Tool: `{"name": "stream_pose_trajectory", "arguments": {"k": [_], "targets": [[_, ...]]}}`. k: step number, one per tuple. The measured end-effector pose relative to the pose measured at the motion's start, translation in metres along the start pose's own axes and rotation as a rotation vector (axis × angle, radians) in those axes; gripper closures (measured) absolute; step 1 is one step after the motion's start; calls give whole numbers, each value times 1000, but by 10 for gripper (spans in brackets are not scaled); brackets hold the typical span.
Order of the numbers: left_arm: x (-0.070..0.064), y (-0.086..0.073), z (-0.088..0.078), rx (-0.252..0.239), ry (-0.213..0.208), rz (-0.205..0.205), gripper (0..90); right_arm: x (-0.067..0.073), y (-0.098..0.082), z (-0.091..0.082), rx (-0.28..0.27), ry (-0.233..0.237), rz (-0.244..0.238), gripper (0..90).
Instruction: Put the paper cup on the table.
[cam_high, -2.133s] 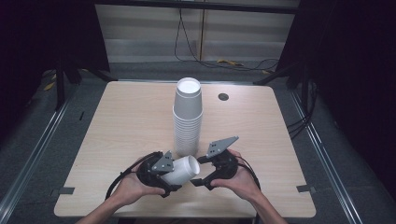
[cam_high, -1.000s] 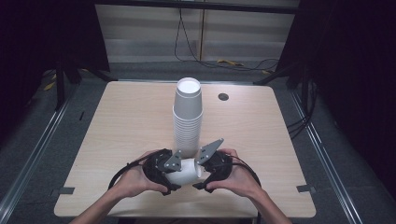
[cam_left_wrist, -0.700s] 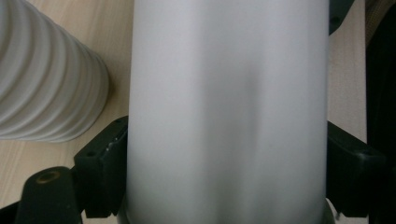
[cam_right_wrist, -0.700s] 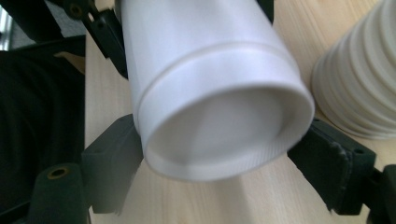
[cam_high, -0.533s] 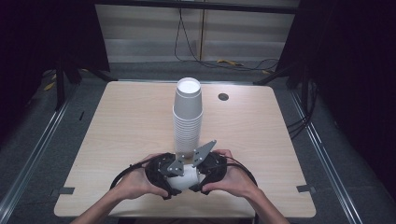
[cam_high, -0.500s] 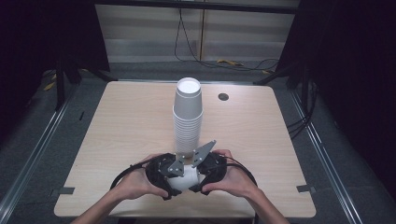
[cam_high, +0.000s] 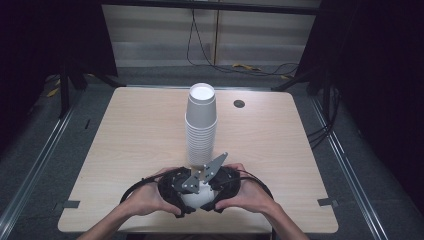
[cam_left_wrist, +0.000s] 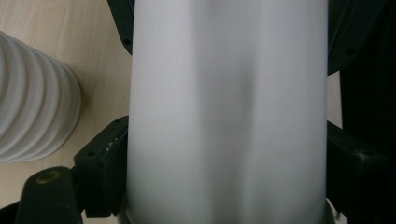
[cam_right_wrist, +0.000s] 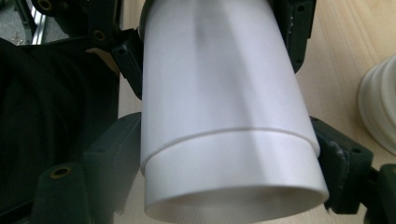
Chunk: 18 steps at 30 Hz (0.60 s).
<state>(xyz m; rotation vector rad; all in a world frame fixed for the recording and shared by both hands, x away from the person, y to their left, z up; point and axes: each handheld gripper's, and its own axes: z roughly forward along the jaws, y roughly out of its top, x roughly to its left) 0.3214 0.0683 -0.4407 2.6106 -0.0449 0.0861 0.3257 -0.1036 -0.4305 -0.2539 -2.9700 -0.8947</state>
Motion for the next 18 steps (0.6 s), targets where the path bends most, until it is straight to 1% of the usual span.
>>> {"name": "stream_pose_trajectory", "arguments": {"k": [3,4,5,6,7,8,9,12,13,14,15,16,18], "targets": [[-1,0,1,-1,-2,3,160,-1,-1,1,-7,19,6,215],[0,0,1,5,6,19,160,-1,-1,1,-8,19,5,216],[0,0,1,5,6,19,160,-1,-1,1,-8,19,5,216],[-1,0,1,-1,-1,13,160,-1,-1,1,0,16,7,218],[-1,0,2,4,-5,16,163,0,-2,2,5,19,15,225],[-2,0,3,5,-11,18,163,0,-2,2,7,22,13,227],[-1,0,3,6,-8,22,163,0,-2,3,10,26,17,230],[0,-1,3,-6,-11,16,155,0,-3,3,7,23,25,233],[2,-2,2,-6,-5,28,155,-1,-4,2,4,20,20,234],[2,-3,2,-23,-9,17,151,-1,-4,1,-6,20,26,234],[1,-4,3,-55,-8,-6,146,-1,-4,0,-14,17,34,233],[3,-4,2,-43,-6,11,144,-1,-4,0,-19,13,35,233],[3,-5,2,-45,-3,12,141,-1,-4,-1,-20,9,31,233]]}}
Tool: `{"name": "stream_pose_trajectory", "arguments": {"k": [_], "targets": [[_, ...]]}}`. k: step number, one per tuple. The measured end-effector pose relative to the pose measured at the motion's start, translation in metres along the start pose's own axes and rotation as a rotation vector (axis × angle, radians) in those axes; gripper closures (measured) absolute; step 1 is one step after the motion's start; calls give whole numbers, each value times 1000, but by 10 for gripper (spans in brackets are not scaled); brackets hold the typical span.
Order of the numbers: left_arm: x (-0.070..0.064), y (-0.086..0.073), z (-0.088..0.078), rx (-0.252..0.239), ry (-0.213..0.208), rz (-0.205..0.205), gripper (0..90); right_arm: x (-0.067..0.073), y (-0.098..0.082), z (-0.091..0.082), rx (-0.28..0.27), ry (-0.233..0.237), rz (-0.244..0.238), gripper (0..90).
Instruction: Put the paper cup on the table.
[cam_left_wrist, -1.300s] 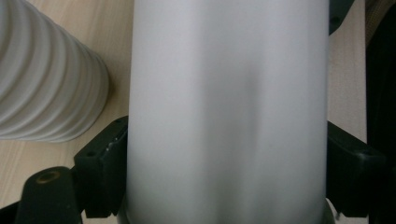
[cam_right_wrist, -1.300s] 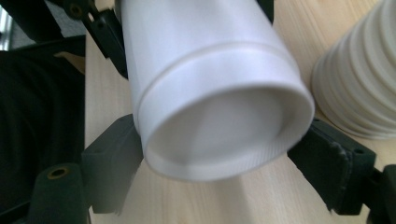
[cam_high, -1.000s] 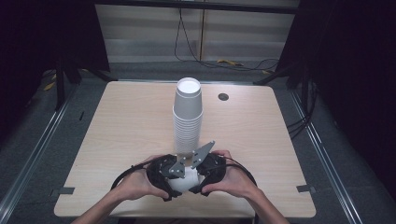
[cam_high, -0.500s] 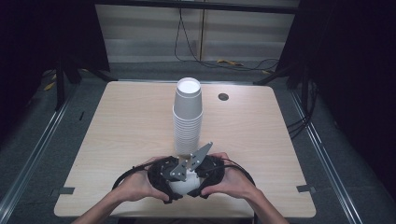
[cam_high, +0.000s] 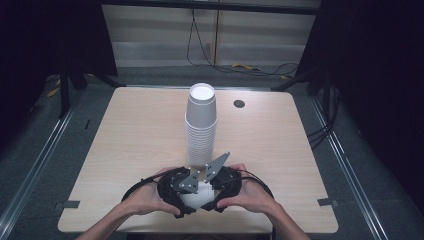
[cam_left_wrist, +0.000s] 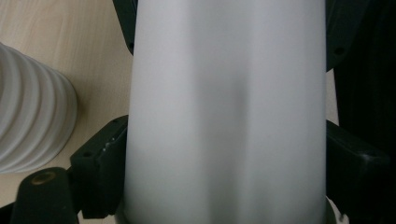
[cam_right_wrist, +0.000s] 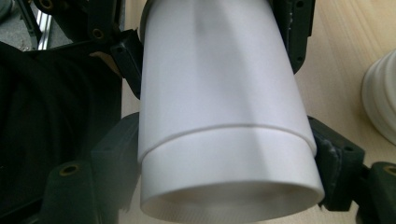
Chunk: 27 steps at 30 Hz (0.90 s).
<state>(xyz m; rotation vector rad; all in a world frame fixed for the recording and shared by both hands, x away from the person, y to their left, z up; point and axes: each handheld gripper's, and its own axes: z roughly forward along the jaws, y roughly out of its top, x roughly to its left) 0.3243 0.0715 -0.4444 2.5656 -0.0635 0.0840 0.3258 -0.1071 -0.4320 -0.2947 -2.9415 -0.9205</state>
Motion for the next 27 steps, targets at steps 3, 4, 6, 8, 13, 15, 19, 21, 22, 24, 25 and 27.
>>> {"name": "stream_pose_trajectory", "arguments": {"k": [3,4,6,8,13,15,19,21,22,24,25,27], "targets": [[3,-2,-2,-21,-10,-20,139,1,1,2,19,-7,5,233],[3,-2,-2,-21,-10,-20,138,1,1,3,19,-11,3,234],[3,-3,-3,-34,-10,-26,140,1,1,3,20,-11,5,234],[4,-3,-6,-48,-12,-26,140,0,1,3,10,-6,2,234],[6,-5,-9,-78,-16,-28,141,0,1,2,4,-8,7,234],[5,-6,-10,-100,-6,-27,143,-1,0,2,2,-10,11,234],[5,-7,-11,-128,-10,-26,145,-1,-1,1,7,-6,7,234],[5,-8,-12,-141,-13,-32,148,-1,-2,1,7,-9,6,234],[6,-8,-13,-157,-18,-38,148,-1,-2,1,7,-9,6,234],[7,-9,-16,-175,-20,-50,156,-1,-3,1,8,-9,4,233],[8,-10,-20,-207,-19,-54,158,-2,-4,1,11,-14,8,232],[9,-11,-23,-232,-21,-60,157,-2,-5,0,9,-7,14,231]]}}
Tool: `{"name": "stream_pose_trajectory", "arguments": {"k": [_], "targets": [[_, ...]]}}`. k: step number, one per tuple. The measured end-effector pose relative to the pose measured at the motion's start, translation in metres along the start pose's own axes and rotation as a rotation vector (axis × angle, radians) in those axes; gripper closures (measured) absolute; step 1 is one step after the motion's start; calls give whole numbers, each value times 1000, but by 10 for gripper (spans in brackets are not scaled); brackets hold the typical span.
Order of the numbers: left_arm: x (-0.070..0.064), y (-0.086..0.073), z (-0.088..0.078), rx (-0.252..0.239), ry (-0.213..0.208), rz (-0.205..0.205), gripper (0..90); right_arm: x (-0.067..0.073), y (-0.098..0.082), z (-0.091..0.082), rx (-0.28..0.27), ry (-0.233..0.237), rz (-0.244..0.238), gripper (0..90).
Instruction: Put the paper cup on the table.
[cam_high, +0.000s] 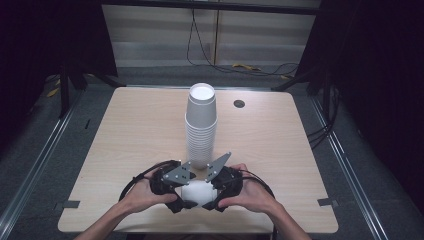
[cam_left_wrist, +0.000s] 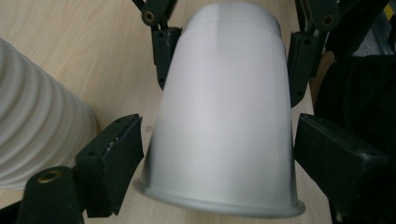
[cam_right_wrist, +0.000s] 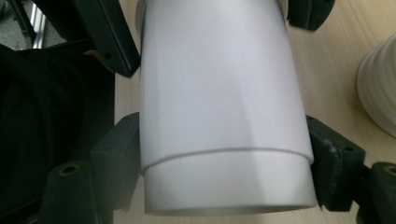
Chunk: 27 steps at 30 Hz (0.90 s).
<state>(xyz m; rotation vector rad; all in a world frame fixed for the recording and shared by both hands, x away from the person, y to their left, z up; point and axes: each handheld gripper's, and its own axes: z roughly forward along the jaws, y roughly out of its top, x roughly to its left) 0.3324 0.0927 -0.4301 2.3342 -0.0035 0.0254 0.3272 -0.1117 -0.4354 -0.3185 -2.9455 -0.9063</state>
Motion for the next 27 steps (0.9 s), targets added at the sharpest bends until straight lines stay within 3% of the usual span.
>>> {"name": "stream_pose_trajectory", "arguments": {"k": [1,8,11,12,16,22,27], "targets": [[0,0,-1,-20,-1,-18,157,0,0,0,-5,-1,1,231],[2,0,-10,-100,25,-35,157,-1,-5,-8,-21,-16,10,229],[3,-1,-13,-111,36,-49,156,-1,-6,-10,-24,-26,20,229],[2,-3,-16,-131,39,-70,156,-2,-9,-14,-25,-29,26,228],[3,-8,-20,-141,64,-68,157,-4,-14,-19,-37,-39,43,227],[8,-15,-25,-196,99,-118,157,-9,-24,-26,-68,-57,77,223],[11,-20,-28,-254,91,-152,155,-12,-32,-30,-130,-60,89,222]]}}
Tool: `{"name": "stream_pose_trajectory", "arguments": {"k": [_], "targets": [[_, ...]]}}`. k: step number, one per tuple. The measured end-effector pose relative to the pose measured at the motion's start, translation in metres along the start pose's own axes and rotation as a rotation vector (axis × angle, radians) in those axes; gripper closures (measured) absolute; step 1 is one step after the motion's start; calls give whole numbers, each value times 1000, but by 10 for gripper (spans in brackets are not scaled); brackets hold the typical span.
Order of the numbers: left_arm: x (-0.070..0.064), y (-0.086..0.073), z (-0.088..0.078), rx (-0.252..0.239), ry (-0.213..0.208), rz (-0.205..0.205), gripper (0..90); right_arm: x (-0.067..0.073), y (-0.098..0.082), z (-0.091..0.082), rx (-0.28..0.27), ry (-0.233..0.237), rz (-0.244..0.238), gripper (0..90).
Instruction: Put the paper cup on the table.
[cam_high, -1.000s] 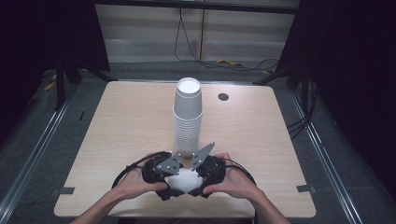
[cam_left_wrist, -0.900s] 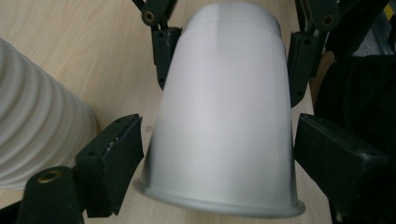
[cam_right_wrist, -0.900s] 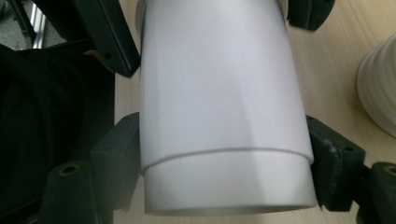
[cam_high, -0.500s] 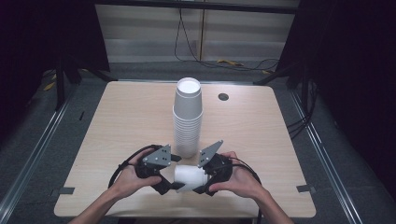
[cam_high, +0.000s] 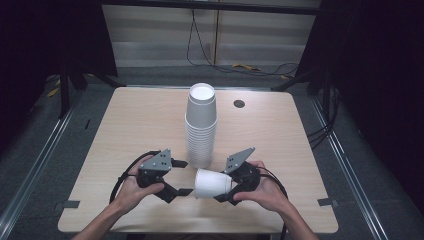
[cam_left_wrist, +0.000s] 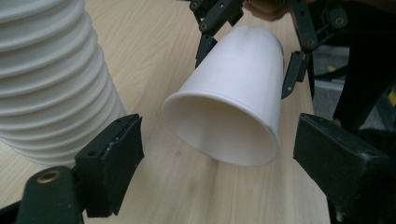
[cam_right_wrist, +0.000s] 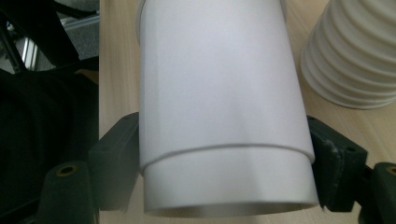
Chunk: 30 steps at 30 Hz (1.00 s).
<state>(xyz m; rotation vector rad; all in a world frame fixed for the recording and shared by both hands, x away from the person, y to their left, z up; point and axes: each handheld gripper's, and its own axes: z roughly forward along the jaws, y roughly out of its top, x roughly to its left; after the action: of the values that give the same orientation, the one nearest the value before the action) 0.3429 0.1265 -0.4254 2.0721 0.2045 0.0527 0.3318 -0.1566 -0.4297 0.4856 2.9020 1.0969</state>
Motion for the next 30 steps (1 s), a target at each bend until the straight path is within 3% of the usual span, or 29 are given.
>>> {"name": "stream_pose_trajectory", "arguments": {"k": [4,10,22,30], "targets": [[3,-4,-3,-52,8,-50,155,-3,-5,-5,-66,4,22,222],[5,-6,-5,-75,13,-62,154,-7,-8,-7,-130,7,48,222],[1,-8,-1,-70,2,-58,155,-9,-13,-8,-272,10,78,221],[1,-8,-2,-70,18,-59,154,-10,-19,-3,-345,0,101,218]]}}
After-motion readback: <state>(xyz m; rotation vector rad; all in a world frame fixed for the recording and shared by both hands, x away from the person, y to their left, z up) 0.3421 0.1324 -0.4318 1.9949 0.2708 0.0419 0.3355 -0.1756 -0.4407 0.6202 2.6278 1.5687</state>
